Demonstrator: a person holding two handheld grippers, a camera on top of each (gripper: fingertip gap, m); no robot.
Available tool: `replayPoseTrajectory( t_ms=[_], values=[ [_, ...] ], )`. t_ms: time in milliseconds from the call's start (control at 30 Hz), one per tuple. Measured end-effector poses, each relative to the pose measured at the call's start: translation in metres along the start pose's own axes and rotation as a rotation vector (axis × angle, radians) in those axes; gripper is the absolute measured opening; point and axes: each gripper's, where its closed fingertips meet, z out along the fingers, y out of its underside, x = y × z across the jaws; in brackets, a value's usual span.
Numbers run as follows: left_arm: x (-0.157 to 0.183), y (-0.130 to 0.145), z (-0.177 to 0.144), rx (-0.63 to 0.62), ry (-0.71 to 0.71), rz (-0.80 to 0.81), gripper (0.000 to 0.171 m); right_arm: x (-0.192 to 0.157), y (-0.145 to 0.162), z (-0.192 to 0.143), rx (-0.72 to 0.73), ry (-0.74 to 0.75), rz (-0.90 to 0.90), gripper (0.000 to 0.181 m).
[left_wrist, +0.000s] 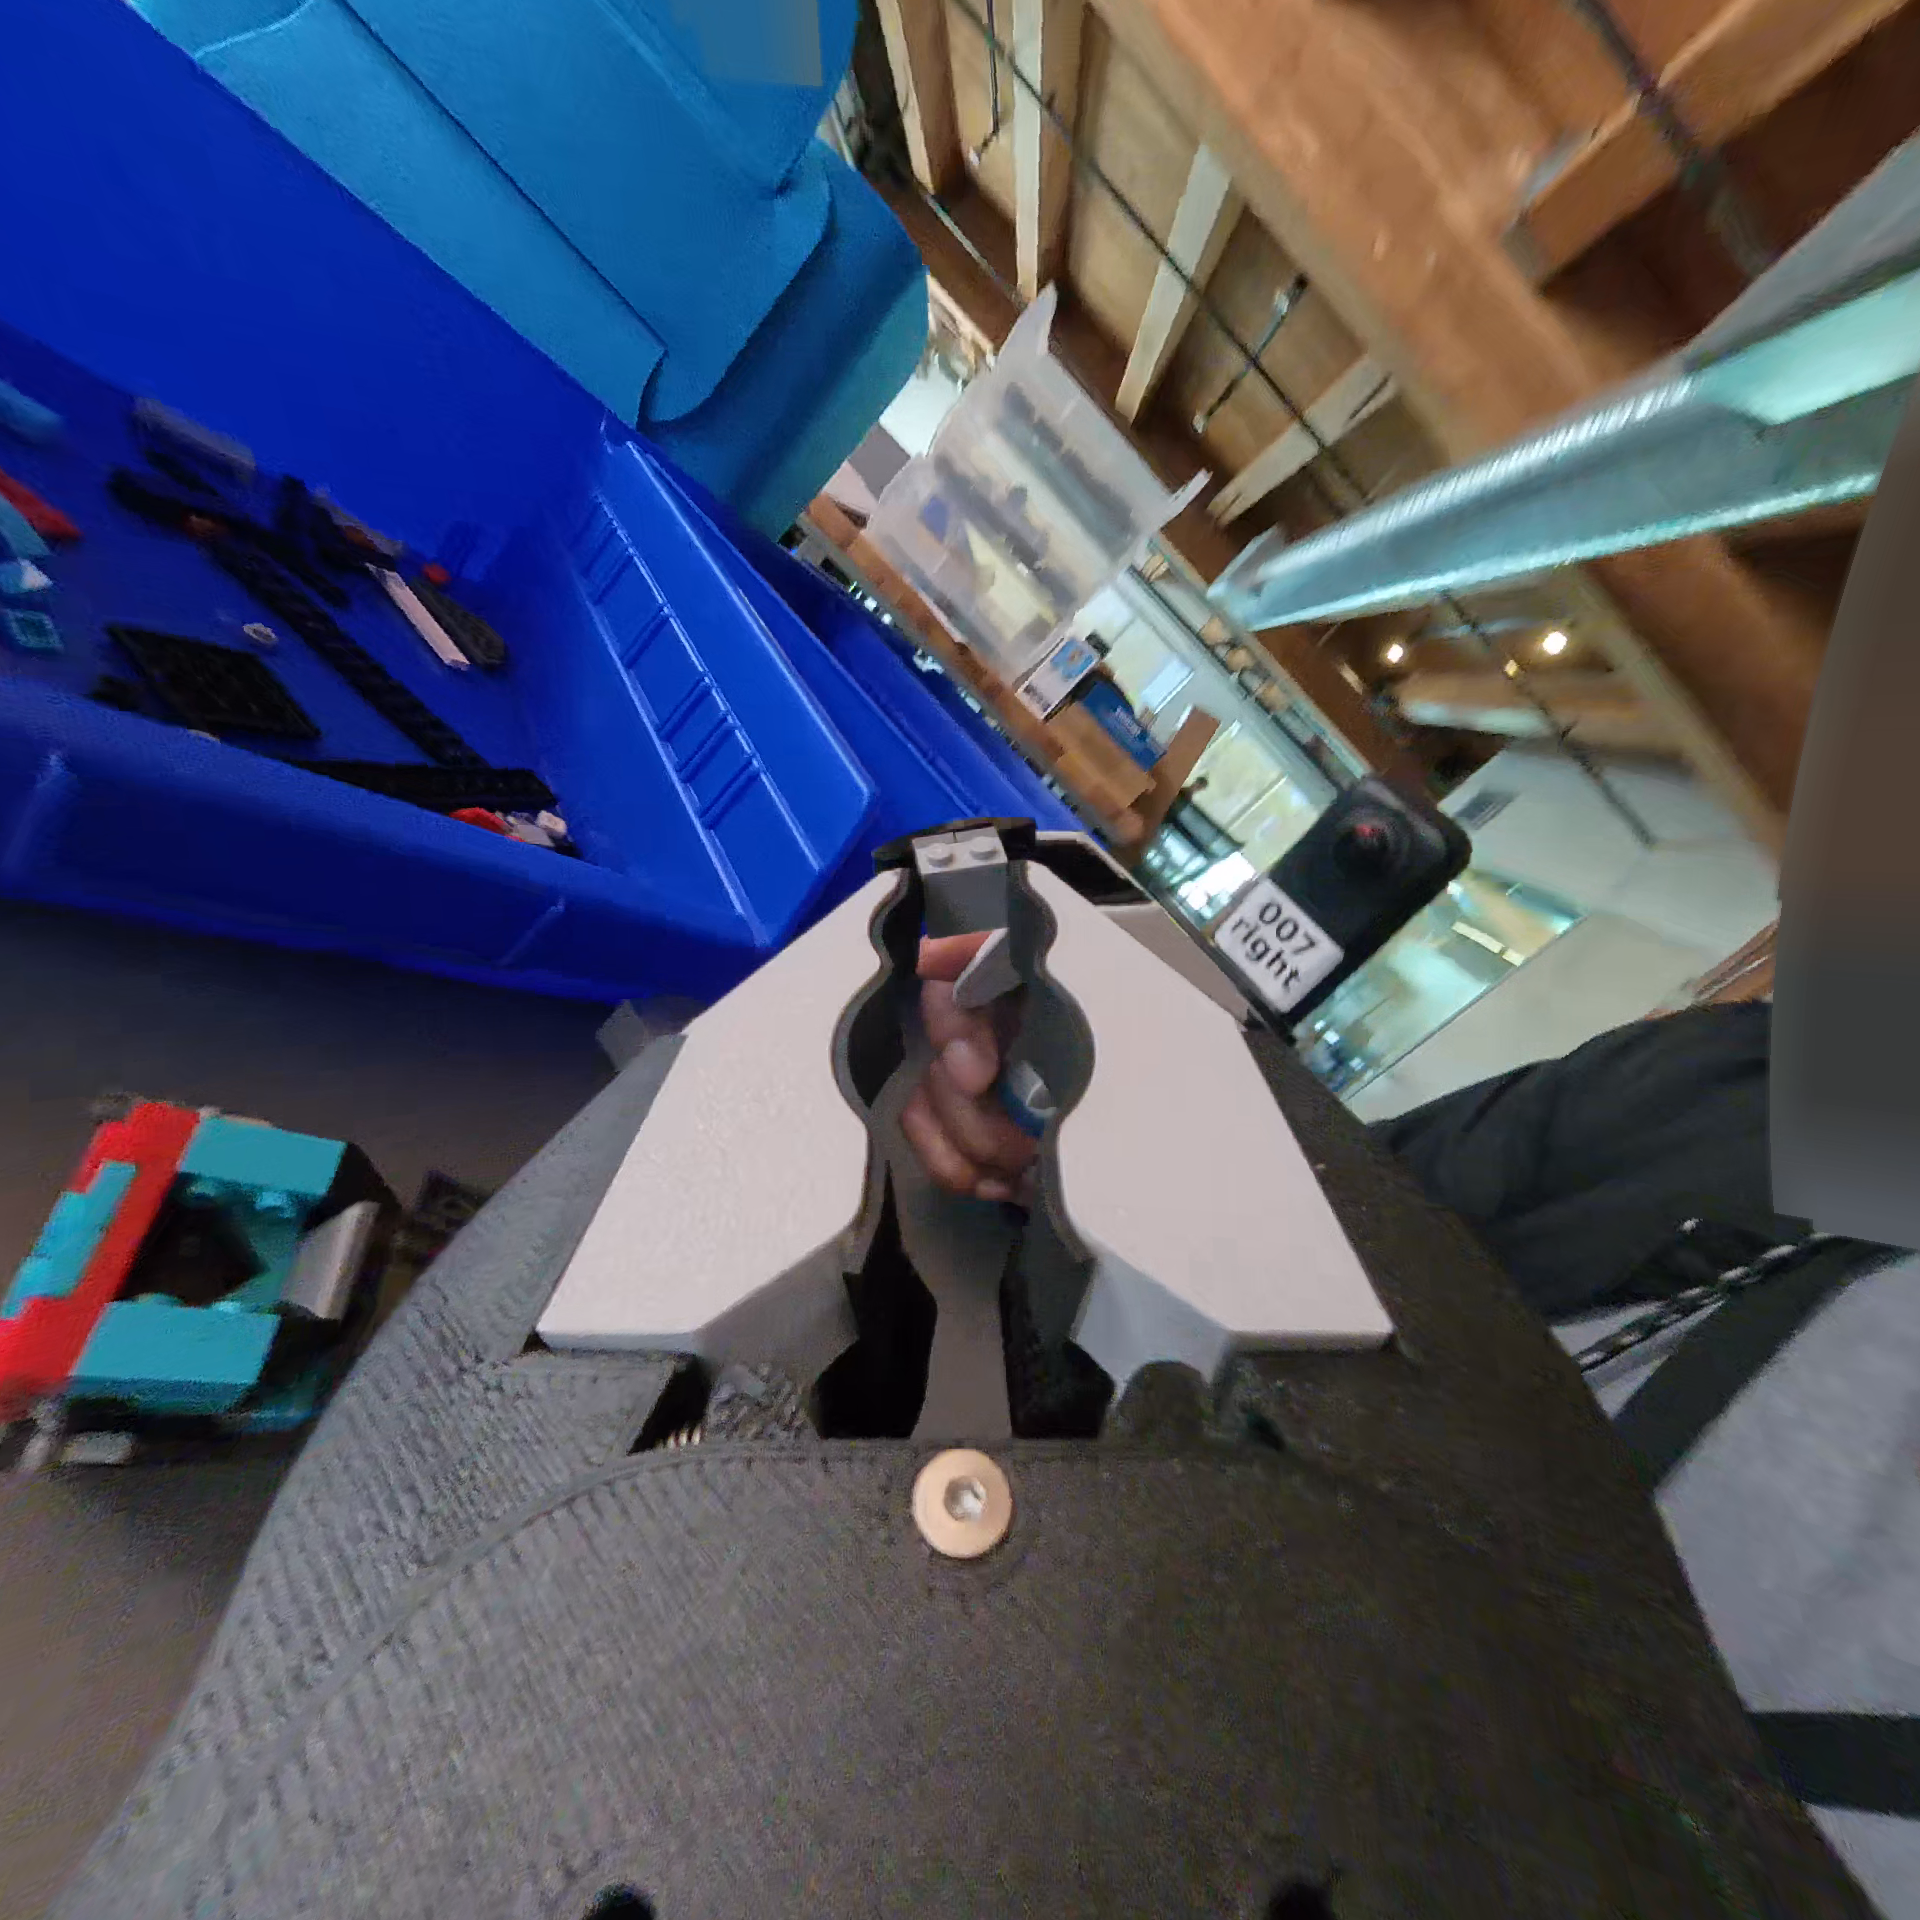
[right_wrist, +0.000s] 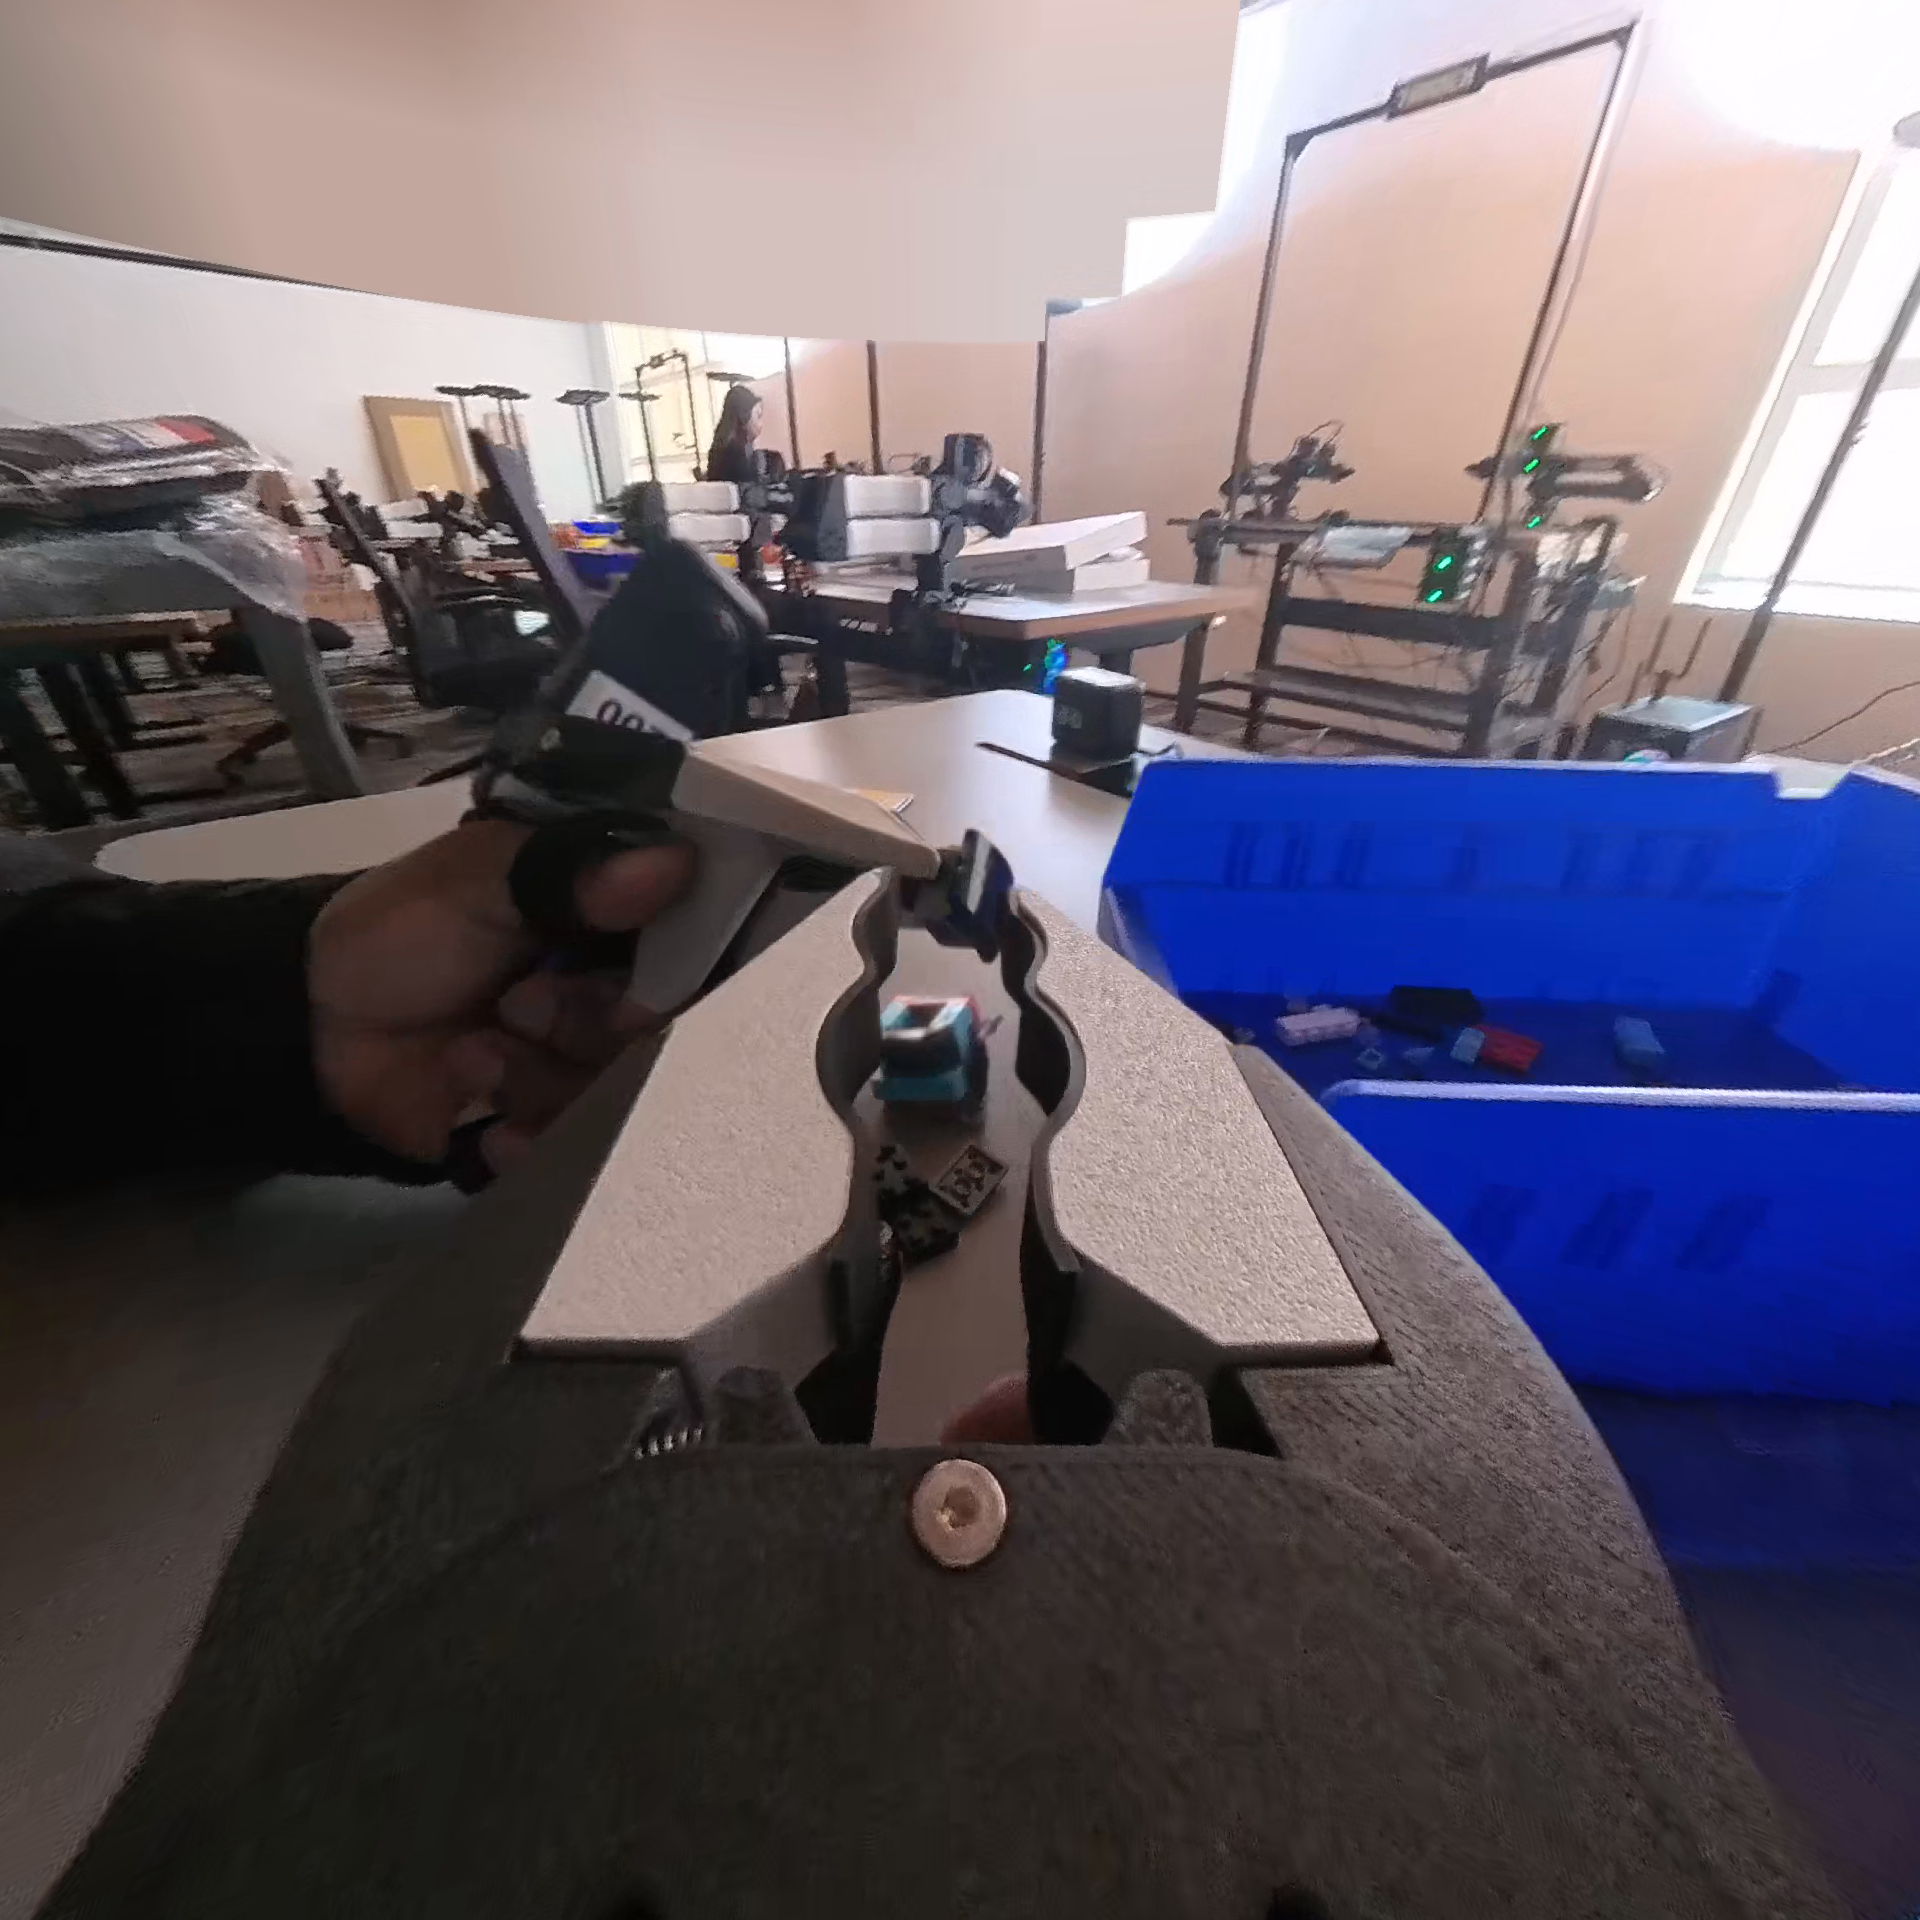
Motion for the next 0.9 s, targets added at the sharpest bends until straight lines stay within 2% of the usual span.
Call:
replayPoseTrajectory(
  t_ms=[100,300,900],
  values=[
    [0.004,0.0,0.001,0.036,0.022,-0.036,0.017,0.0,-0.006,0.0,0.027,0.045,-0.056,0.02],
    [0.011,0.001,0.002,0.056,0.063,-0.074,0.017,0.002,-0.004,0.001,0.02,0.041,-0.028,0.014],
    [0.009,0.009,0.004,0.073,0.058,-0.118,0.017,0.001,-0.005,0.002,0.027,0.057,-0.057,0.01]
  ],
)
